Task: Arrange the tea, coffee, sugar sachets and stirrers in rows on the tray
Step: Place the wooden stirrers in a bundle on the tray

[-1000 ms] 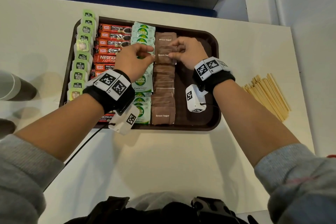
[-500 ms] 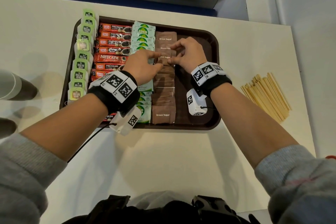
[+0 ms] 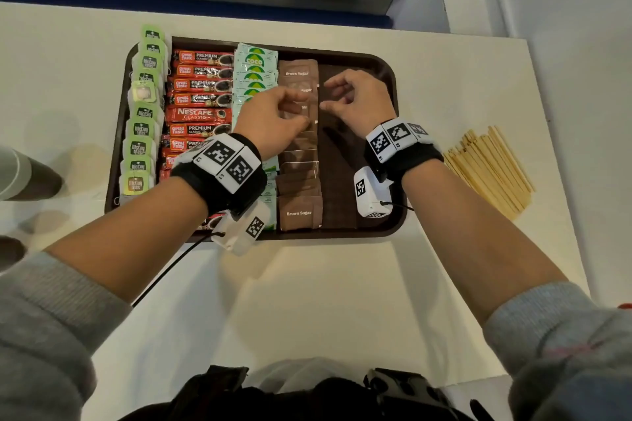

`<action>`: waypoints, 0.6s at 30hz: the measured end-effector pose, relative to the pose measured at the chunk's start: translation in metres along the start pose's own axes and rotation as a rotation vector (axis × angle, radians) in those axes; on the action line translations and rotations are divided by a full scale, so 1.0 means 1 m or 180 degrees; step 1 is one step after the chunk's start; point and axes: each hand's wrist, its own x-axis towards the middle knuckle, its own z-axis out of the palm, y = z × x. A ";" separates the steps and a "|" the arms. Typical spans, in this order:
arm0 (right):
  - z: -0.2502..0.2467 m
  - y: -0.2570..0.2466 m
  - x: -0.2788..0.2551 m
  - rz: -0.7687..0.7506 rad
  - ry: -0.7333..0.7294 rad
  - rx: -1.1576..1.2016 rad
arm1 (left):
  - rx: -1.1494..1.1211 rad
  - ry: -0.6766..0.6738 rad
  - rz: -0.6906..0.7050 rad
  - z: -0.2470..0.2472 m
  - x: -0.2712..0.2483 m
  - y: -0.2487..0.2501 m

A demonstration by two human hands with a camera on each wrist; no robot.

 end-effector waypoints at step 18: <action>-0.152 0.184 -0.120 0.1779 -0.0269 -0.1375 | 0.0142 -0.1183 -0.0393 0.216 -0.042 0.085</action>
